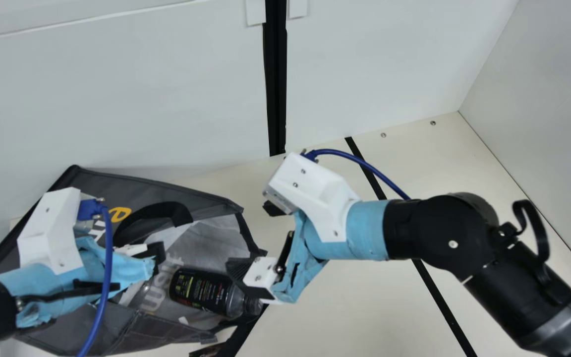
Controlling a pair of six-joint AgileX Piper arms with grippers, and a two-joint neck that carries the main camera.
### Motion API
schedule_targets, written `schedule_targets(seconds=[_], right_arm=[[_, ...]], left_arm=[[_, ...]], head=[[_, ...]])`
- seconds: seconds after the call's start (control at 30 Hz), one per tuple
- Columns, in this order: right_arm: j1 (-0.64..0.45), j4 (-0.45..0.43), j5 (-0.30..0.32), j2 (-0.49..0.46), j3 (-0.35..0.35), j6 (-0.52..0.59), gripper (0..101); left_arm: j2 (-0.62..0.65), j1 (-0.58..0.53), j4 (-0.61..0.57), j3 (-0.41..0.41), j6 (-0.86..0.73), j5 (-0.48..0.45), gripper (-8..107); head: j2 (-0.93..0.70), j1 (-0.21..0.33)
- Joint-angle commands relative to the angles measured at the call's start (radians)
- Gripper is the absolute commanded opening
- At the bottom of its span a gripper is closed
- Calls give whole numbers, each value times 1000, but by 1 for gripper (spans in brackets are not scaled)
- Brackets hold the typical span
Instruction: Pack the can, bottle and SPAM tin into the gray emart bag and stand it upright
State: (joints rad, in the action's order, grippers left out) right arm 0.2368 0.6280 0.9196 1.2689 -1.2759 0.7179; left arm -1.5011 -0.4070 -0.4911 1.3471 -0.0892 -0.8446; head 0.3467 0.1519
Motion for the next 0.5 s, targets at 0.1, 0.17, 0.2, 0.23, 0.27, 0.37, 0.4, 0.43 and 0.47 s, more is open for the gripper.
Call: schedule_targets(seconds=[0.1,0.17,0.2,0.23,0.27,0.37,0.4,0.43,0.47], right_arm=[[-58,7,38,-30,6,30,95],[-80,7,51,-43,8,38,95],[-92,7,57,-49,8,42,95],[-103,7,63,-55,9,44,95],[-115,6,68,-60,10,46,95],[-144,-2,80,-78,13,45,95],[-153,-7,82,-84,15,44,95],[-161,-12,84,-90,16,41,95],[-168,-18,85,-96,18,37,95]], left_arm=[[0,0,0,0,0,0,-8],[0,0,0,0,0,0,-8],[0,0,0,0,0,0,-8],[0,0,0,0,0,0,-8],[0,0,0,0,0,0,-8],[0,0,0,0,0,0,-8],[0,0,0,0,0,0,-8],[0,0,0,0,0,0,-8],[0,0,0,0,0,0,-8]], head=[[2,23],[2,23],[2,23],[2,23],[2,23],[2,23],[2,23],[2,23],[2,23]])
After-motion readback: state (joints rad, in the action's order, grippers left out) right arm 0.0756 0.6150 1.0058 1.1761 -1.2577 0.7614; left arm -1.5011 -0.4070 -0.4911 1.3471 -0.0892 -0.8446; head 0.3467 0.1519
